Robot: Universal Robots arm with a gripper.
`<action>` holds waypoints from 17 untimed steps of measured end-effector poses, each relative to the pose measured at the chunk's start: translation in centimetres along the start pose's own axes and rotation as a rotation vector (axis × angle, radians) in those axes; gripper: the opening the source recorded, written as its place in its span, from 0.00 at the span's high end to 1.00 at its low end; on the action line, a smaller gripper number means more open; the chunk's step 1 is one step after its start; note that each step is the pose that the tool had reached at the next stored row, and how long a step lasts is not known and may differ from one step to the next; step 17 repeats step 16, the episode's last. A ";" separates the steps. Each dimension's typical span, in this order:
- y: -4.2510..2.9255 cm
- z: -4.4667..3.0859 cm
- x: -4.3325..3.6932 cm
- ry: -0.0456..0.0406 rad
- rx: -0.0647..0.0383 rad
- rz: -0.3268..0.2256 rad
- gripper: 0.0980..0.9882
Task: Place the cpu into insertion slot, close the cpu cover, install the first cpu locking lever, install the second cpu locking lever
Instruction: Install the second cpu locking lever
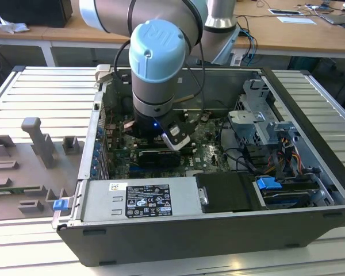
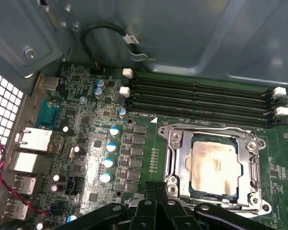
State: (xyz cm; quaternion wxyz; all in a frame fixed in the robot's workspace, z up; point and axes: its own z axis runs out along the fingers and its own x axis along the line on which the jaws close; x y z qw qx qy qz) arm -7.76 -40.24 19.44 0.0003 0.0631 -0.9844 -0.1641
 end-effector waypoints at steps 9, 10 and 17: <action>0.56 -1.63 0.04 -0.0003 -0.002 0.000 0.99; 0.65 -1.88 0.04 -0.0003 -0.001 0.000 0.99; 1.16 -3.37 0.00 -0.0003 -0.002 0.000 0.99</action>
